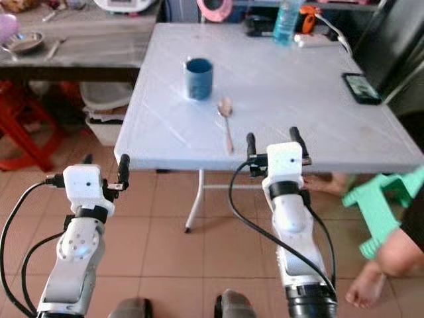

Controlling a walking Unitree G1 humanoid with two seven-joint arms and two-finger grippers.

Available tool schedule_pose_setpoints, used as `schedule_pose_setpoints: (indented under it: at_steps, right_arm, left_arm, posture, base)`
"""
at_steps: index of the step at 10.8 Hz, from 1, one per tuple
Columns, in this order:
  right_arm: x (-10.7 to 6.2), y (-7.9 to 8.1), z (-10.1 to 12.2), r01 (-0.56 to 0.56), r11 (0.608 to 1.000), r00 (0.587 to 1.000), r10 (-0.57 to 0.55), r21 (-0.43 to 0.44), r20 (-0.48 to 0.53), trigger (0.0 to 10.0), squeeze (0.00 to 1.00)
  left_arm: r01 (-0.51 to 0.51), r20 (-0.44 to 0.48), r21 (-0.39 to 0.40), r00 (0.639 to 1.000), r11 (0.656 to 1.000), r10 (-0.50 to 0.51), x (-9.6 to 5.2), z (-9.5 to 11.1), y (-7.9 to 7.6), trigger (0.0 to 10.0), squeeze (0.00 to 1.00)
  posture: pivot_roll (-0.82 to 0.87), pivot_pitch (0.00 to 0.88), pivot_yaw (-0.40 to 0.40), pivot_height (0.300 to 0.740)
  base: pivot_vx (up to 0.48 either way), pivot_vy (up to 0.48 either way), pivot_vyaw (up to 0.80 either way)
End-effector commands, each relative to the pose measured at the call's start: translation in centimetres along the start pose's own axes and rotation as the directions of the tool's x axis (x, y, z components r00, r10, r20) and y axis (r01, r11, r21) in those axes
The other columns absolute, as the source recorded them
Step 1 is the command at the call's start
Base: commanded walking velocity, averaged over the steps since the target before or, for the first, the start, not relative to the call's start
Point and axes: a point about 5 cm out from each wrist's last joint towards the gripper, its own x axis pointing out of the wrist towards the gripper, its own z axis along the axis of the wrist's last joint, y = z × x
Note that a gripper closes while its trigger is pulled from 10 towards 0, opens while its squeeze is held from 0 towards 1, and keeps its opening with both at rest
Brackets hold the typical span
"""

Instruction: Setting the table

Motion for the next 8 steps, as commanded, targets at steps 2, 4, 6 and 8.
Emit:
schedule_pose_setpoints:
  at_steps: [2, 4, 6, 8]
  right_arm:
    - [0.27, 0.54, 0.52, -0.026, 1.0, 1.0, 0.026, -0.001, 0.016, 10.0, 0.0]
    - [0.38, 0.4, 0.52, -0.015, 1.0, 1.0, 0.015, 0.007, 0.013, 10.0, 0.0]
    - [0.31, 0.39, 0.42, -0.014, 1.0, 1.0, 0.014, 0.01, 0.007, 10.0, 0.0]
    - [0.39, 0.42, 0.47, -0.014, 1.0, 1.0, 0.014, 0.01, 0.008, 10.0, 0.0]
  left_arm:
    - [0.0, 0.019, 0.007, 1.0, 1.0, 0.0, -0.07, 0.34, 0.48, 10.0, 0.0]
    - [0.019, 0.014, -0.002, 1.0, 1.0, -0.019, -0.37, 0.24, 0.22, 10.0, 0.0]
    - [0.02, 0.014, -0.005, 1.0, 1.0, -0.02, -0.29, 0.26, 0.16, 10.0, 0.0]
    - [0.025, 0.016, -0.008, 1.0, 1.0, -0.025, -0.22, 0.27, 0.11, 10.0, 0.0]
  posture:
    - [0.0, 0.134, -0.008, 0.74]
    - [0.0, 0.136, -0.007, 0.74]
    - [0.0, 0.137, -0.008, 0.74]
    - [-0.01, 0.137, -0.008, 0.74]
  base:
    - [0.33, 0.0, 0.0]
    - [0.39, 0.0, 0.0]
    - [0.409, 0.0, 0.0]
    - [0.409, 0.0, 0.0]
